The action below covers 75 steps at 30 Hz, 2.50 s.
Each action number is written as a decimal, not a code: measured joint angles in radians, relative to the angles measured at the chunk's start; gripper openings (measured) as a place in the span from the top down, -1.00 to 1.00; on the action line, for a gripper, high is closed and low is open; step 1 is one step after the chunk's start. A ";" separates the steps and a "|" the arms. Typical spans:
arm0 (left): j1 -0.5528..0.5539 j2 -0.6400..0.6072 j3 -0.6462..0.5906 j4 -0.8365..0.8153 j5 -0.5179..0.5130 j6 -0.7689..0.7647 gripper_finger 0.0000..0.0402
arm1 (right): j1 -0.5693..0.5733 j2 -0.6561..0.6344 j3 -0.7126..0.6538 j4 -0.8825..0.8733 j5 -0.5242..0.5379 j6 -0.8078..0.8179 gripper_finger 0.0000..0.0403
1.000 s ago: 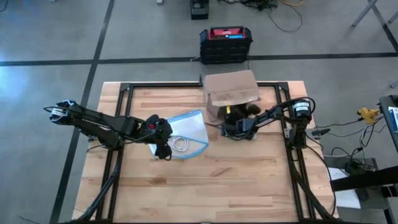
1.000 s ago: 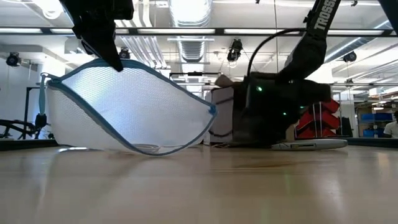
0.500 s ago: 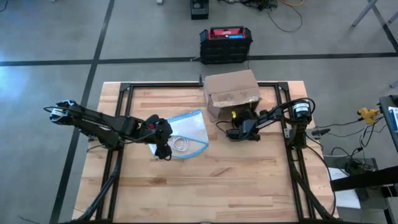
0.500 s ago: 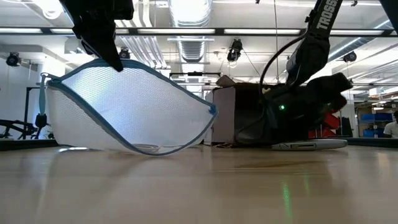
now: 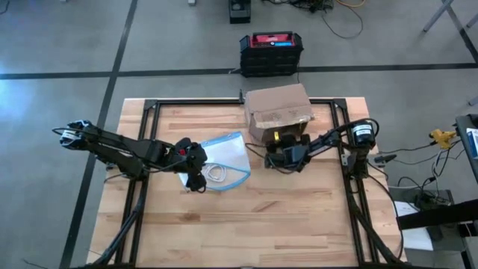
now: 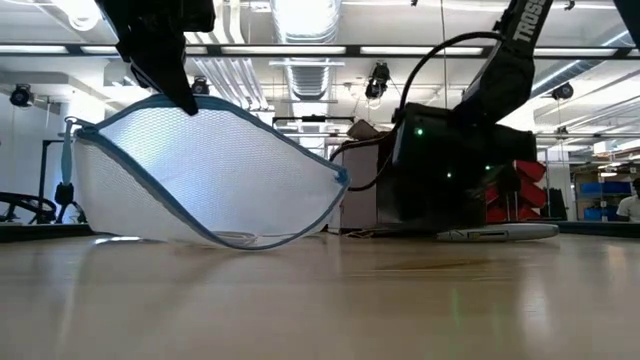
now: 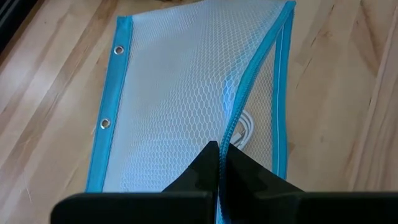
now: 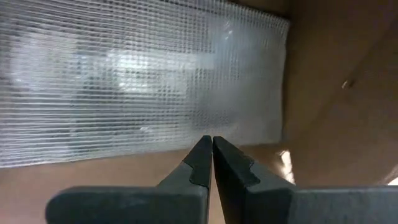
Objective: Unpack boxes
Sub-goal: Remove the transparent zip bag containing the pen holder from the cardboard box
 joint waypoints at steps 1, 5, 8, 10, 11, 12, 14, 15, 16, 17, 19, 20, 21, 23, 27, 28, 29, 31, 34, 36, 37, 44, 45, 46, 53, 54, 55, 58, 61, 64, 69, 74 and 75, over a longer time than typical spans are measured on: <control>0.000 0.000 0.000 0.000 0.000 0.005 1.00 | -0.010 -0.001 0.000 -0.001 0.010 -0.027 1.00; 0.000 0.000 0.000 0.000 0.000 0.011 1.00 | -0.057 -0.010 0.000 -0.045 0.034 -0.114 1.00; 0.000 0.000 0.000 -0.002 0.007 0.012 1.00 | -0.077 -0.026 0.000 -0.175 0.030 -0.049 1.00; 0.000 0.000 0.000 -0.003 0.024 0.012 1.00 | -0.081 -0.030 0.000 -0.302 0.029 0.056 1.00; 0.000 0.000 0.000 -0.002 0.025 0.012 1.00 | -0.081 -0.032 0.000 -0.385 0.026 0.122 1.00; 0.000 0.000 0.000 -0.002 0.025 0.012 1.00 | -0.081 -0.033 0.000 -0.464 0.026 0.196 1.00; 0.000 0.000 0.000 -0.003 0.025 0.014 1.00 | -0.080 -0.033 0.000 -0.620 0.026 0.358 1.00; 0.000 0.000 0.000 -0.003 0.026 0.014 1.00 | -0.076 -0.033 -0.002 -0.693 0.021 0.433 1.00; 0.000 0.000 0.000 -0.003 0.026 0.014 1.00 | -0.074 -0.033 -0.006 -0.751 0.013 0.495 1.00; 0.000 0.000 0.000 -0.003 0.026 0.014 1.00 | -0.070 -0.033 -0.009 -0.792 0.006 0.547 1.00; 0.000 0.000 0.000 -0.003 0.026 0.014 1.00 | -0.057 -0.033 -0.015 -0.827 -0.008 0.604 1.00; 0.000 0.000 0.000 -0.003 0.026 0.014 1.00 | -0.049 -0.033 -0.017 -0.825 -0.018 0.618 1.00; 0.000 0.000 0.000 -0.003 0.026 0.014 1.00 | -0.039 -0.033 -0.018 -0.814 -0.029 0.627 1.00; 0.000 -0.002 0.000 -0.005 0.026 0.014 1.00 | -0.010 -0.033 -0.018 -0.760 -0.047 0.644 1.00; 0.000 -0.018 0.000 -0.016 0.026 0.010 1.00 | 0.050 -0.048 -0.018 -0.545 -0.059 0.551 1.00; 0.000 -0.025 0.000 -0.022 0.026 0.004 1.00 | 0.058 -0.051 -0.018 -0.468 -0.073 0.490 1.00; 0.000 -0.032 0.000 -0.033 0.028 -0.002 1.00 | 0.062 -0.053 -0.018 -0.386 -0.093 0.409 1.00; -0.001 -0.049 0.000 -0.047 0.028 -0.012 1.00 | 0.062 -0.054 -0.018 -0.172 -0.149 0.201 1.00; -0.002 -0.084 0.000 -0.064 0.033 -0.035 1.00 | 0.051 -0.054 -0.022 0.160 -0.239 -0.138 1.00; -0.008 -0.108 0.000 -0.063 0.033 -0.046 1.00 | 0.031 -0.054 -0.023 0.299 -0.262 -0.286 1.00; -0.014 -0.119 0.000 -0.064 0.033 -0.053 1.00 | 0.018 -0.054 -0.023 0.336 -0.262 -0.326 1.00; -0.084 -0.164 0.000 -0.059 -0.010 -0.074 1.00 | -0.042 -0.058 -0.050 0.471 -0.236 -0.454 1.00; -0.091 -0.164 0.000 -0.055 -0.020 -0.078 1.00 | -0.047 -0.058 -0.060 0.537 -0.257 -0.502 1.00; -0.094 -0.160 0.000 -0.053 -0.029 -0.082 1.00 | -0.053 -0.058 -0.071 0.618 -0.289 -0.560 1.00; -0.097 -0.105 0.000 -0.036 -0.033 -0.108 1.00 | -0.152 -0.059 -0.097 0.846 -0.364 -0.727 1.00; -0.097 -0.093 0.000 -0.036 -0.033 -0.116 1.00 | -0.169 -0.059 -0.097 0.839 -0.377 -0.727 1.00; -0.097 -0.083 0.000 -0.036 -0.033 -0.121 1.00 | -0.185 -0.059 -0.097 0.835 -0.407 -0.727 1.00; -0.097 -0.051 0.000 -0.027 -0.034 -0.128 1.00 | -0.210 -0.057 -0.098 0.828 -0.508 -0.727 1.00; -0.097 -0.021 0.000 -0.017 -0.034 -0.135 1.00 | -0.217 -0.051 -0.097 0.803 -0.540 -0.695 1.00; -0.097 -0.003 0.000 -0.016 -0.035 -0.140 1.00 | -0.211 -0.050 -0.095 0.732 -0.544 -0.643 1.00; -0.097 0.003 0.000 -0.012 -0.036 -0.140 1.00 | -0.148 -0.048 -0.101 0.620 -0.645 -0.594 1.00; -0.097 -0.003 0.000 0.004 -0.038 -0.138 1.00 | -0.085 -0.079 -0.098 0.551 -0.684 -0.561 1.00; -0.097 -0.003 0.000 0.008 -0.040 -0.135 1.00 | -0.078 -0.090 -0.102 0.527 -0.689 -0.563 1.00</control>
